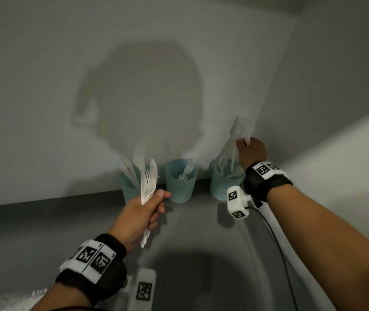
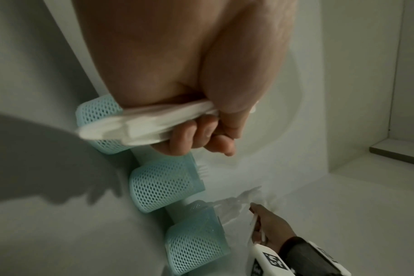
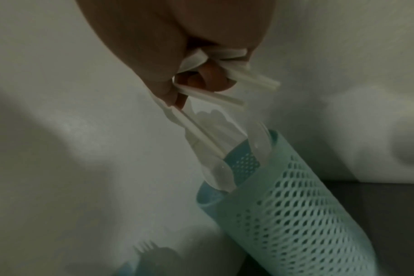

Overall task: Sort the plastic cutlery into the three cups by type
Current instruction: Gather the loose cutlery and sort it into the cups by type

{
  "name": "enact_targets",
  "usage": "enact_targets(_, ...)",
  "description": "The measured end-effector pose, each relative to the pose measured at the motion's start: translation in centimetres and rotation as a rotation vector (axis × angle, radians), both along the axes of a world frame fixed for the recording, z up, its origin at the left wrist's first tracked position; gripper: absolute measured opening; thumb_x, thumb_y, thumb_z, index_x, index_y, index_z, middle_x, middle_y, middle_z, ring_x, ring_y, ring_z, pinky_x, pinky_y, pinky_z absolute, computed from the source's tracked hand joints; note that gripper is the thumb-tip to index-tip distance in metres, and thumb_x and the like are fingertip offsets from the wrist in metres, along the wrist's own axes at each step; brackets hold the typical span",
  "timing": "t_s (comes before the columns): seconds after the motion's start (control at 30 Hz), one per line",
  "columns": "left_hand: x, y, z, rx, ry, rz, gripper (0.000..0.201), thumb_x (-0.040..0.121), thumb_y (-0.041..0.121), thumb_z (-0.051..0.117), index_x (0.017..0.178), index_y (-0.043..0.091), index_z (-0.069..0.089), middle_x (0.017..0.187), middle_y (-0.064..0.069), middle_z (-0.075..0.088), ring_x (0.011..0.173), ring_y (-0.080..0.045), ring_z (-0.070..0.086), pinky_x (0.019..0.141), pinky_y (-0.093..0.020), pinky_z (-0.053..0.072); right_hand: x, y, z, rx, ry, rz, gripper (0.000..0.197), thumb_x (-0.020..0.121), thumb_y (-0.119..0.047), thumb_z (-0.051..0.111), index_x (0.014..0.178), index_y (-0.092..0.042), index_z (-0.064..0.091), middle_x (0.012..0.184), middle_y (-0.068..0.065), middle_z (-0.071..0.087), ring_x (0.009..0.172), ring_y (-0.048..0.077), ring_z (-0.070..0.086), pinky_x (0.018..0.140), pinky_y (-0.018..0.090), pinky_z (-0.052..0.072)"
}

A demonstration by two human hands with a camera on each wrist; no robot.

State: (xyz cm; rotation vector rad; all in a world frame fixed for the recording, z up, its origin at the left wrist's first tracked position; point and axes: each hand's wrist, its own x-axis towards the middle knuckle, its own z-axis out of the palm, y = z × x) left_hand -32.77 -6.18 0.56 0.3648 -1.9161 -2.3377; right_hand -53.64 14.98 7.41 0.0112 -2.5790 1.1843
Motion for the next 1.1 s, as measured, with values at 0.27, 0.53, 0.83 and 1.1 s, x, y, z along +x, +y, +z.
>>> enact_targets(0.27, -0.8, 0.8, -1.1, -0.008, -0.035, 0.014, 0.026, 0.097, 0.026, 0.048, 0.1, 0.01, 0.069, 0.061, 0.002, 0.05, 0.045, -0.008, 0.031, 0.042, -0.019, 0.028, -1.9, 0.3, -3.4, 0.221, -0.114, 0.077, 0.036, 0.094, -0.026, 0.045, 0.089, 0.003, 0.066, 0.1, 0.024, 0.067, 0.097, 0.037, 0.062, 0.071, 0.026, 0.034)
enact_targets(0.53, -0.4, 1.0, -0.2, 0.051, -0.034, 0.037, 0.027, 0.097, 0.026, 0.047, 0.102, 0.008, 0.067, 0.059, 0.003, 0.05, 0.045, -0.008, 0.03, 0.042, -0.019, 0.026, 1.1, -0.5, 2.0, -0.04, 0.019, 0.163, 0.041, 0.09, -0.032, 0.058, 0.096, 0.007, 0.066, 0.098, 0.026, 0.067, 0.096, 0.037, 0.062, 0.082, 0.036, 0.043)
enact_targets(0.83, 0.5, 0.8, -0.1, 0.053, -0.048, 0.015, 0.029, 0.097, 0.028, 0.047, 0.103, 0.006, 0.066, 0.06, 0.002, 0.05, 0.045, -0.007, 0.033, 0.042, -0.019, 0.029, 3.8, -8.8, -0.2, -0.141, -0.331, 0.424, 0.034, 0.084, -0.021, 0.068, 0.056, -0.015, 0.05, 0.059, 0.001, 0.051, 0.055, 0.013, 0.047, 0.052, 0.024, 0.038)
enact_targets(1.1, 0.8, 0.3, -0.3, 0.137, -0.019, -0.018, 0.03, 0.097, 0.026, 0.047, 0.105, 0.004, 0.066, 0.061, -0.001, 0.05, 0.044, -0.006, 0.036, 0.042, -0.019, 0.032, 4.5, -10.1, -1.9, 0.142, -0.39, 0.52, 0.035, 0.082, -0.021, 0.071, 0.101, 0.008, 0.065, 0.081, 0.015, 0.064, 0.082, 0.027, 0.06, 0.061, 0.027, 0.041)
